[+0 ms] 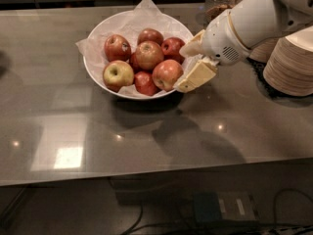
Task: Pick apple from white bowl
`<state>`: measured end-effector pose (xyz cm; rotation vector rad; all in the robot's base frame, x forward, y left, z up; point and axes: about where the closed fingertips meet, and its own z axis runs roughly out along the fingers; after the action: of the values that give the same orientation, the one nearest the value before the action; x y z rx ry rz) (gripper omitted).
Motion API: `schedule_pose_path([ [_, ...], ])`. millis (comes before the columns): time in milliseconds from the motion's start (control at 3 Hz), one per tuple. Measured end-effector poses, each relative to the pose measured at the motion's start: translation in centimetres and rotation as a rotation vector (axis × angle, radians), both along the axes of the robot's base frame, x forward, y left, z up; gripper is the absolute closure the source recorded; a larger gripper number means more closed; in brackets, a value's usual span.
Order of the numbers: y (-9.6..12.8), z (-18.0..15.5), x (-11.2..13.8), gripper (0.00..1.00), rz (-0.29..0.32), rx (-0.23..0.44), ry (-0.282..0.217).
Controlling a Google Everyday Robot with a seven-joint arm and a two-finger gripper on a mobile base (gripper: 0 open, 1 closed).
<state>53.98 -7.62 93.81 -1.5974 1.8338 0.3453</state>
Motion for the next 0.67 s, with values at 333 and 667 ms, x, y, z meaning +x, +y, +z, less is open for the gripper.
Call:
schedule_pose_path([
  [333,0.55,-0.25,0.11,0.45,-0.015,0.003,0.009],
  [667,0.85,-0.58,0.27,0.42,-0.028,0.006,0.016],
])
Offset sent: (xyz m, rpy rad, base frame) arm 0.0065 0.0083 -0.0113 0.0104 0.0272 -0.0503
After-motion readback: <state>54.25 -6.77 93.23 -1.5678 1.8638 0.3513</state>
